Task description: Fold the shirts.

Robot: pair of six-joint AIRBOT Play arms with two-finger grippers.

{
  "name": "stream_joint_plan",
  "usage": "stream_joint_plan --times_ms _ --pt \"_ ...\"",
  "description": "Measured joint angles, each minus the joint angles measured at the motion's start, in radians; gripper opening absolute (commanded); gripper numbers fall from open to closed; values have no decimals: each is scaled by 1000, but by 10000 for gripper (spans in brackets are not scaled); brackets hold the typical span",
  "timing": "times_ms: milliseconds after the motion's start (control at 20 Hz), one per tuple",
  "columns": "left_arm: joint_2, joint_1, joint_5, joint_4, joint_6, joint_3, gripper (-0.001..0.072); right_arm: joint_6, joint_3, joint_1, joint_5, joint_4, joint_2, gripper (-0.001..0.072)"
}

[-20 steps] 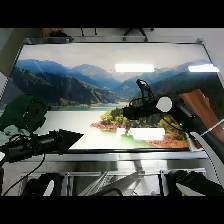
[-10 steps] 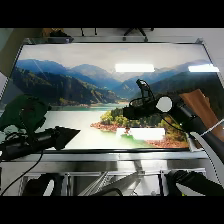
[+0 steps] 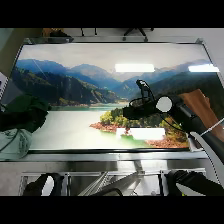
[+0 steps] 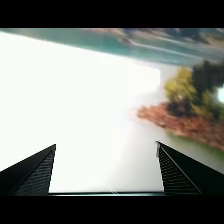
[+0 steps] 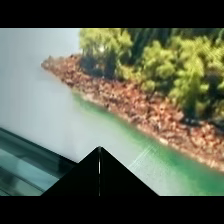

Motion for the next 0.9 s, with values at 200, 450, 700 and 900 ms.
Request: stream_joint_plan --times_ms 200,450,700,900 --pt "-187 189 116 90 -12 85 691 0 0 0 0 0 -7 23" --pt "-428 336 283 91 -11 112 691 0 0 0 0 0 -10 23" --pt "-650 339 410 -10 56 117 687 0 0 0 -1 0 -23 23" --pt "-771 312 476 -42 71 119 19 0 0 0 -1 1 -45 23"
